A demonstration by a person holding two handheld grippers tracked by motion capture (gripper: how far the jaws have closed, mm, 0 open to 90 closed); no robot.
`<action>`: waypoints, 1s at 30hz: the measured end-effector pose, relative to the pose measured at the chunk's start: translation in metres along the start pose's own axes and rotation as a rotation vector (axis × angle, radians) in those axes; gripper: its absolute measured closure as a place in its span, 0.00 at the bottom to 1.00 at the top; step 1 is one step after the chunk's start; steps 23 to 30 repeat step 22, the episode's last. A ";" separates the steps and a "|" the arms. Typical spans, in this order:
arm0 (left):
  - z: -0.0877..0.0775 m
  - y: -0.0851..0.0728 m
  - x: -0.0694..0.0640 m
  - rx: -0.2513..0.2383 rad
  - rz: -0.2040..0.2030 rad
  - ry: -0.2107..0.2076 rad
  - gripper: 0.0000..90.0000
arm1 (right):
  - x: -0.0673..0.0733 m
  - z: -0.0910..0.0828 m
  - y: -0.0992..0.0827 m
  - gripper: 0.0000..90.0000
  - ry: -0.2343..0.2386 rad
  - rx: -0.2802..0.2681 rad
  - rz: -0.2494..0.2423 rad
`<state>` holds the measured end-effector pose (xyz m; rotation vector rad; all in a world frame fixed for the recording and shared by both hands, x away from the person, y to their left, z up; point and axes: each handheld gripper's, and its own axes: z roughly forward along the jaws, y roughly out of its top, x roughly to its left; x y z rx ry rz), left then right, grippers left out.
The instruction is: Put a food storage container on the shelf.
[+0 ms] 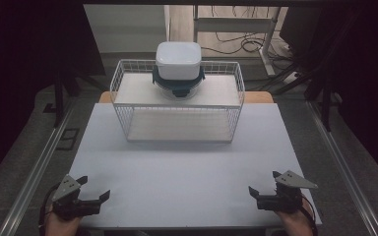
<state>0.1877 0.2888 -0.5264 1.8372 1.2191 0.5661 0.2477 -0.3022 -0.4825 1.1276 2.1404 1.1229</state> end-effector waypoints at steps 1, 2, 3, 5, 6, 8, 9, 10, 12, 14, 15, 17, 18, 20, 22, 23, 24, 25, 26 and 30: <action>0.000 -0.001 0.001 0.003 0.004 0.010 0.03 | 0.000 0.000 -0.002 0.00 -0.005 0.004 -0.003; 0.000 -0.001 0.001 0.007 0.007 0.018 0.03 | -0.001 0.000 -0.003 0.00 -0.010 0.007 -0.002; 0.000 -0.002 0.002 0.012 0.004 0.019 0.03 | -0.001 0.000 -0.005 0.00 -0.015 0.013 -0.002; 0.001 -0.004 0.004 0.022 -0.004 0.018 0.03 | -0.002 0.000 -0.008 0.00 -0.023 0.022 -0.007; 0.002 -0.005 0.005 0.031 -0.006 0.016 0.03 | -0.003 0.000 -0.009 0.00 -0.024 0.029 -0.009; 0.002 -0.005 0.006 0.023 -0.013 0.013 0.03 | -0.004 0.001 -0.012 0.00 -0.029 0.040 -0.011; 0.002 -0.005 0.006 0.025 -0.015 0.014 0.03 | -0.005 0.002 -0.014 0.00 -0.026 0.049 -0.006; 0.002 -0.005 0.006 0.027 -0.018 0.013 0.03 | -0.005 0.003 -0.015 0.00 -0.024 0.057 -0.002; 0.003 -0.005 0.007 0.032 -0.023 0.011 0.03 | -0.005 0.005 -0.016 0.00 -0.022 0.076 -0.008; 0.004 -0.005 0.007 0.040 -0.031 0.011 0.03 | -0.007 0.007 -0.018 0.00 -0.015 0.097 -0.010; 0.004 -0.005 0.008 0.044 -0.032 0.012 0.03 | -0.007 0.008 -0.019 0.00 -0.011 0.110 -0.007; 0.006 -0.005 0.007 0.057 -0.028 0.011 0.03 | -0.007 0.010 -0.021 0.00 -0.010 0.129 -0.011; 0.007 -0.004 0.007 0.066 -0.025 0.012 0.03 | -0.007 0.010 -0.020 0.00 -0.010 0.128 -0.015; 0.008 -0.004 0.006 0.075 -0.016 0.012 0.03 | -0.006 0.011 -0.021 0.00 -0.012 0.133 -0.019; 0.009 -0.003 0.005 0.083 -0.008 0.015 0.04 | -0.006 0.012 -0.021 0.00 -0.010 0.139 -0.023; 0.009 -0.003 0.005 0.083 -0.008 0.015 0.04 | -0.006 0.012 -0.021 0.00 -0.010 0.139 -0.023; 0.009 -0.003 0.005 0.083 -0.008 0.015 0.04 | -0.006 0.012 -0.021 0.00 -0.010 0.139 -0.023; 0.009 -0.003 0.005 0.083 -0.008 0.015 0.04 | -0.006 0.012 -0.021 0.00 -0.010 0.139 -0.023; 0.009 -0.003 0.005 0.083 -0.008 0.015 0.04 | -0.006 0.012 -0.021 0.00 -0.010 0.139 -0.023; 0.009 -0.003 0.005 0.083 -0.008 0.015 0.04 | -0.006 0.012 -0.021 0.00 -0.010 0.139 -0.023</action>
